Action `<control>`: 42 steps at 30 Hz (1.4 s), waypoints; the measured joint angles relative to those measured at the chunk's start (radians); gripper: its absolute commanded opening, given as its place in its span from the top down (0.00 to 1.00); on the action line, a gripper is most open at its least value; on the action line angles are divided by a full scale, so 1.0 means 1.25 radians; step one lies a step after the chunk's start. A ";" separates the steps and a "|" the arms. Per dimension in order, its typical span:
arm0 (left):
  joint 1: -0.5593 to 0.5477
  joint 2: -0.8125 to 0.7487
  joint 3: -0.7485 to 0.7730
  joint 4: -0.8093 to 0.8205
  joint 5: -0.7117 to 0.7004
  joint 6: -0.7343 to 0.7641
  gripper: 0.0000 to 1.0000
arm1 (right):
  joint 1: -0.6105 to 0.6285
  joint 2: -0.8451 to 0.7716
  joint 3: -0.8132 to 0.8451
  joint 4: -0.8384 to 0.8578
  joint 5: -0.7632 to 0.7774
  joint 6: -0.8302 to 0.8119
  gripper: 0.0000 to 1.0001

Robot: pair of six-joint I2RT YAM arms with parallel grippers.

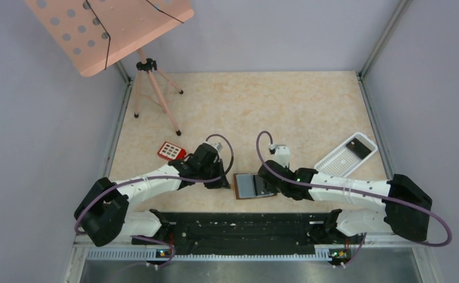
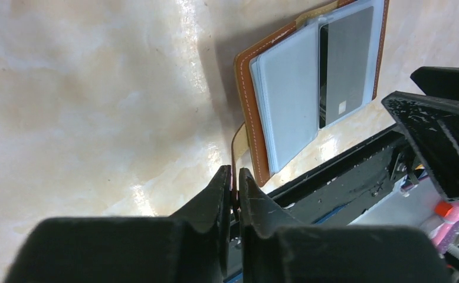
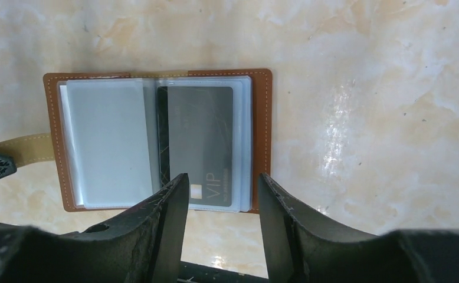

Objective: Take the credit cards out of the card holder
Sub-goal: Remove the credit card from the card holder.

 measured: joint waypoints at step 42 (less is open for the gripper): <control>-0.073 0.287 0.093 0.302 0.058 -0.114 0.65 | -0.226 -0.062 -0.218 0.335 -0.356 -0.085 0.78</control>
